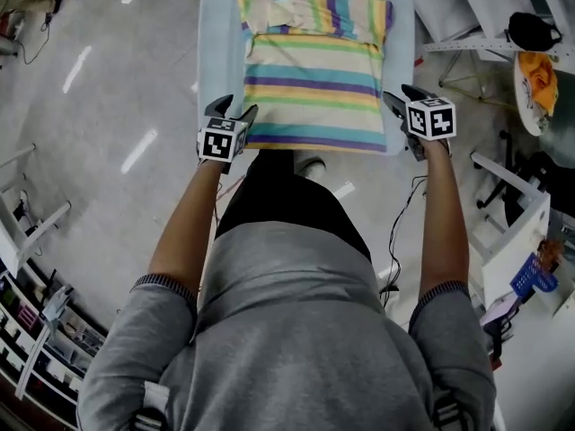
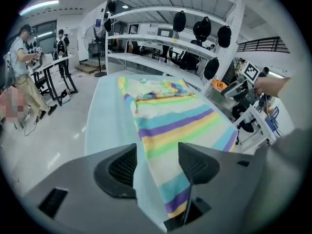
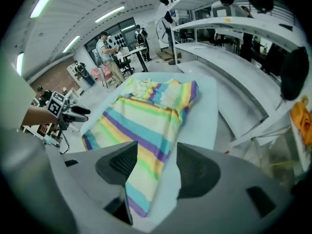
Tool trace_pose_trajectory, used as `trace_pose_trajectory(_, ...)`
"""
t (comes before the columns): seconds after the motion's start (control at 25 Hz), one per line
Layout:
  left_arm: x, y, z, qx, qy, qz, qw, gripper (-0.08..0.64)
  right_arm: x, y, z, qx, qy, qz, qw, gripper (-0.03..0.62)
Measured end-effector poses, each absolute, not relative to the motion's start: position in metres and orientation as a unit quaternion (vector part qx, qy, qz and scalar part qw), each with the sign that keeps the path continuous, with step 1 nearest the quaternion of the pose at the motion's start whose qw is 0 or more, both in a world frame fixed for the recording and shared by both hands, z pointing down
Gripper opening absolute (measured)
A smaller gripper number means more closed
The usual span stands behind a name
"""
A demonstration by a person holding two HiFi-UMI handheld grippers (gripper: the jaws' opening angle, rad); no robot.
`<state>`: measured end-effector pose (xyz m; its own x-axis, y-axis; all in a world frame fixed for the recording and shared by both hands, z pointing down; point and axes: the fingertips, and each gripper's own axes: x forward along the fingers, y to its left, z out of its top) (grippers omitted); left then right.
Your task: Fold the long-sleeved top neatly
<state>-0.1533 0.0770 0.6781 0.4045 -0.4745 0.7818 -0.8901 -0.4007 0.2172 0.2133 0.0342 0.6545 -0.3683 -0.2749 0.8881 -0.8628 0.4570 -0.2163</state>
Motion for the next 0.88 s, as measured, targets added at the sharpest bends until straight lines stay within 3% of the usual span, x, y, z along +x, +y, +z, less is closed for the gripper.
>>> trace_pose_trajectory(0.4,-0.169,0.157,0.73,0.718,-0.462,0.375,0.36,0.283,0.27,0.137,0.715,0.436,-0.699,0.389,0.412,0.249)
trace_pose_trajectory(0.88,-0.156,0.187,0.74,0.702,-0.478,0.381,0.365,0.224,0.254,0.194,0.737,0.429,-0.702,0.379,0.425,0.261)
